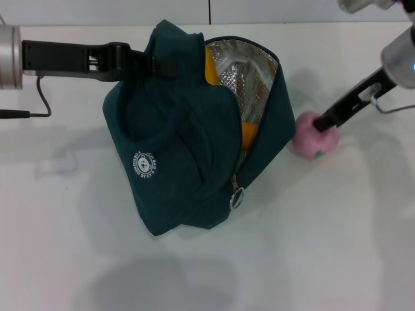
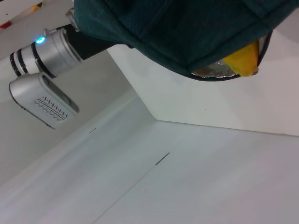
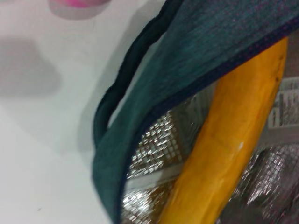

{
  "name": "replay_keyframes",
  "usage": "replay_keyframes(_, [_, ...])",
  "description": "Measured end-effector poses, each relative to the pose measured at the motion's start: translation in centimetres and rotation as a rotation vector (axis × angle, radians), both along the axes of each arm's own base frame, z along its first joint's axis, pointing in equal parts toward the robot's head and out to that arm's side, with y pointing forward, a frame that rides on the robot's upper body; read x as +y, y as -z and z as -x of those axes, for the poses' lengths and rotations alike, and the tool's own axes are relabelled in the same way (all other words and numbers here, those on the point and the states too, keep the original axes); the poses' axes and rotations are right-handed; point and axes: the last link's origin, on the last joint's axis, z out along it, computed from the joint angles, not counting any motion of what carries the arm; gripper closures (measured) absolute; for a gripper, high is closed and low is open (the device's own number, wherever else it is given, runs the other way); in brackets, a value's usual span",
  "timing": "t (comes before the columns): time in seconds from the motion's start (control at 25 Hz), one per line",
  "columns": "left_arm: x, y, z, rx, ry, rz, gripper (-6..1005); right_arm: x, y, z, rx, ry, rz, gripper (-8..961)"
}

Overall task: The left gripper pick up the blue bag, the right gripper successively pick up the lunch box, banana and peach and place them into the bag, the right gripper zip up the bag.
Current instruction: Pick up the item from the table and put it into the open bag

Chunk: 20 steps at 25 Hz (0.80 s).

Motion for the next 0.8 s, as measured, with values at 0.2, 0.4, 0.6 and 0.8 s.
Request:
replay_keyframes(0.2, [-0.1, 0.0, 0.2, -0.001, -0.006, -0.002, 919, 0.5, -3.2, -0.8, 0.100, 0.046, -0.119, 881])
replay_keyframes(0.4, [-0.1, 0.0, 0.2, -0.002, -0.007, -0.002, 919, 0.6, -6.9, -2.0, 0.190, 0.069, -0.255, 910])
replay_keyframes(0.6, [-0.2, 0.1, 0.4, -0.007, -0.016, 0.007, 918, 0.1, -10.5, -1.3, 0.404, 0.009, -0.338, 923])
replay_keyframes(0.8, [-0.3, 0.3, 0.6, -0.012, -0.021, 0.015, 918, -0.8, -11.9, 0.9, 0.613, -0.103, -0.313, 923])
